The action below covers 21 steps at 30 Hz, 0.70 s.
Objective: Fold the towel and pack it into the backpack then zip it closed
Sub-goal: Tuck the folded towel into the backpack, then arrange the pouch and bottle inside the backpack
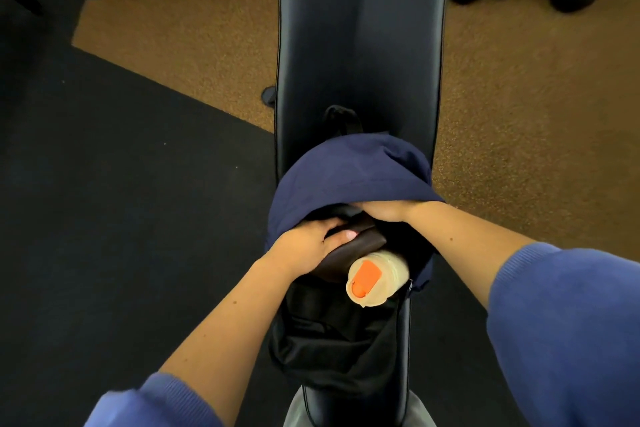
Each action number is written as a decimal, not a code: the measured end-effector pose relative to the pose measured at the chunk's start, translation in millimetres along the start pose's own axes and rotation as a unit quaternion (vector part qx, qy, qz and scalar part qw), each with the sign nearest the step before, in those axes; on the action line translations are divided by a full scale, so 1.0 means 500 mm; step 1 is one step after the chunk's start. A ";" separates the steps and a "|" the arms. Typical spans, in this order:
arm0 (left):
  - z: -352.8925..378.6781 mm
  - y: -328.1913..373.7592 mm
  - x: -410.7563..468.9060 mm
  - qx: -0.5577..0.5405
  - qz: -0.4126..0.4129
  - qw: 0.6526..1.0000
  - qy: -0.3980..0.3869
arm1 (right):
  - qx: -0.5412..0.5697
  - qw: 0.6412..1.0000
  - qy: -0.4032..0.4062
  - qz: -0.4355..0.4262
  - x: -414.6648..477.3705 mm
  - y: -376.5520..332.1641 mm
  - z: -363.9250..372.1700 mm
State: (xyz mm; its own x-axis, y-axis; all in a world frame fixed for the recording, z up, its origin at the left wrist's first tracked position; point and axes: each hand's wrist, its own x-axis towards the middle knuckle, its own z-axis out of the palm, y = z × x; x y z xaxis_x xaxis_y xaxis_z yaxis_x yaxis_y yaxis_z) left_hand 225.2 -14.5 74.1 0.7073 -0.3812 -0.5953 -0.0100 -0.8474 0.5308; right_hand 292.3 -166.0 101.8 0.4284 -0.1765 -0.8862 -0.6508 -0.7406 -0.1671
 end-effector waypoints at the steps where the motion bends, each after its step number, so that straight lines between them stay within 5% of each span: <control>1: 0.000 0.001 0.001 0.015 -0.001 1.000 0.015 | -0.041 0.996 -0.056 -0.054 -0.007 0.049 0.008; 2: 0.000 0.004 0.004 0.032 -0.002 0.999 0.027 | -0.087 0.990 0.020 -0.107 0.010 0.079 0.018; 4: 0.000 0.012 0.006 0.068 -0.008 0.997 0.040 | -0.052 0.988 -0.047 -0.141 -0.005 0.079 0.010; 14: -0.044 -0.003 -0.033 0.031 0.016 0.991 0.131 | 0.012 0.916 0.160 -0.367 -0.106 0.169 0.063; 18: 0.009 -0.021 -0.099 -0.108 0.073 0.960 0.247 | 0.002 0.911 0.175 -0.372 -0.103 0.207 0.124; 21: 0.089 -0.025 -0.138 -0.154 0.031 0.933 0.323 | 0.039 0.921 0.169 -0.349 -0.092 0.225 0.142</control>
State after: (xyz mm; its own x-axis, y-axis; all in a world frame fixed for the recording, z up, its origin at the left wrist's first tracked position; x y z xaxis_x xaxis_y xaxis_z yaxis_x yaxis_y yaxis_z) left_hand 145.0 5.8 81.8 0.9917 -0.0396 -0.1220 0.0676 -0.6473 0.7592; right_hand 155.1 -195.1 92.9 0.9212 0.1239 -0.3688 -0.1803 -0.7039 -0.6870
